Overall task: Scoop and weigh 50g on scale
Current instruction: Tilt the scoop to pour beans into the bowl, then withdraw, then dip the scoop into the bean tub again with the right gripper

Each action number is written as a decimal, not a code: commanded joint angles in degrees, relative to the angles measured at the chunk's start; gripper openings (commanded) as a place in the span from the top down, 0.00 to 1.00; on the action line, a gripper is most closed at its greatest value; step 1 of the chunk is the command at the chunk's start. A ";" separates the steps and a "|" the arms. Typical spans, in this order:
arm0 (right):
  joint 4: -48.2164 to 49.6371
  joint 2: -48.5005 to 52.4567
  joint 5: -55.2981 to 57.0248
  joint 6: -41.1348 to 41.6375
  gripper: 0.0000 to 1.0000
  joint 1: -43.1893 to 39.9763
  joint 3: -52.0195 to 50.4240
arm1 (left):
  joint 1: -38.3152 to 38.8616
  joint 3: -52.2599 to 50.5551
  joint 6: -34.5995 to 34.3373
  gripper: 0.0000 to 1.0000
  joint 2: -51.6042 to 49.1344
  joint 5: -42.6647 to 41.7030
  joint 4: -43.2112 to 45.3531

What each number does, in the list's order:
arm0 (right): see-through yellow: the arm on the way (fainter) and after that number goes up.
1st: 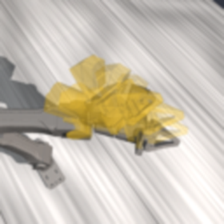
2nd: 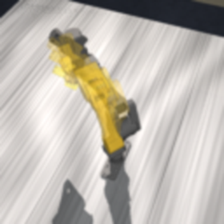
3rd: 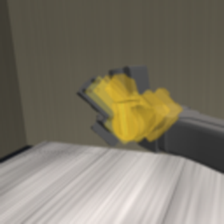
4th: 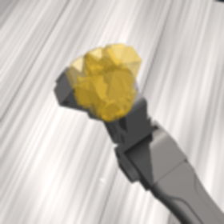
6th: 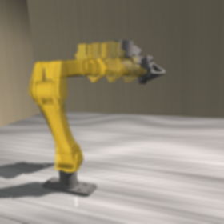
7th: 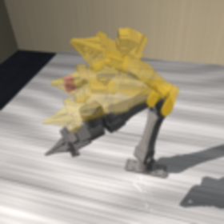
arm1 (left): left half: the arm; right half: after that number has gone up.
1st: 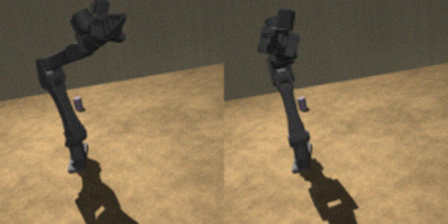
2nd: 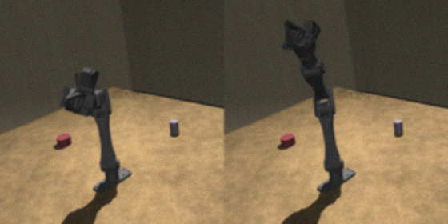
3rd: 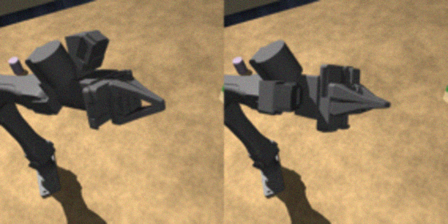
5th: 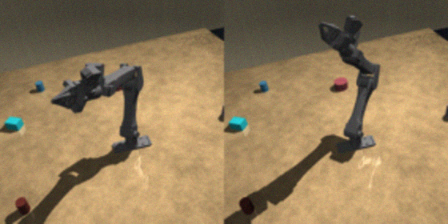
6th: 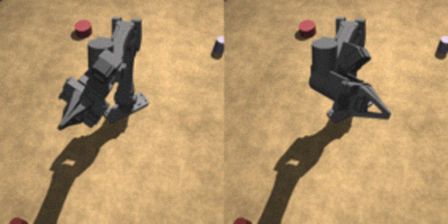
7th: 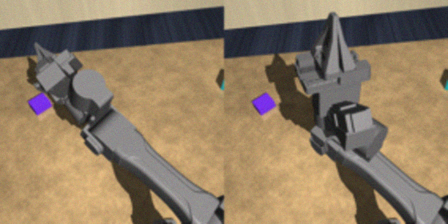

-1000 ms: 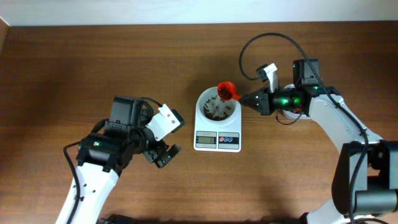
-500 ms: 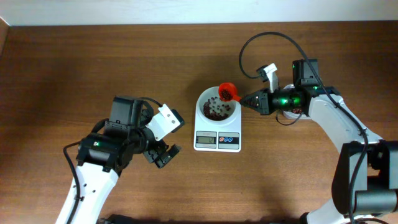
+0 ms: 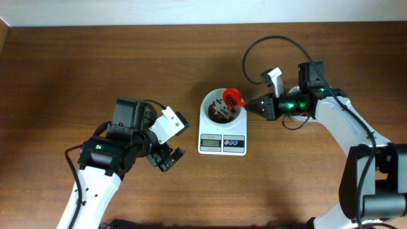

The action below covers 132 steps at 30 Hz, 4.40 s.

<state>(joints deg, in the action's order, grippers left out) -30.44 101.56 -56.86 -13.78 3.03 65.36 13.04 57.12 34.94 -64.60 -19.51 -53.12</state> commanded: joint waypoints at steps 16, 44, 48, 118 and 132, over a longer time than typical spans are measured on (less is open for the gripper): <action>0.44 -10.36 29.38 -10.01 0.96 10.95 0.22 | -0.20 1.05 0.68 0.01 0.55 0.00 0.07; -1.09 -16.68 46.97 -4.57 0.96 19.82 0.22 | -0.20 1.05 0.68 0.01 0.55 0.00 0.07; -2.60 -21.68 46.80 -1.95 0.96 19.74 0.22 | -0.20 1.05 0.68 0.01 0.55 0.00 0.09; -21.20 1.09 -3.21 6.29 0.96 -42.80 4.55 | -0.20 1.05 0.68 0.01 0.55 0.02 0.09; -21.59 1.09 -14.95 6.99 0.96 -38.62 4.55 | -0.20 1.05 0.68 0.01 0.55 0.00 0.07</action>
<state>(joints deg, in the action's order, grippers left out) -52.07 102.35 -67.53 -6.39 -38.06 70.19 13.04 57.23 34.94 -64.53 -19.49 -53.12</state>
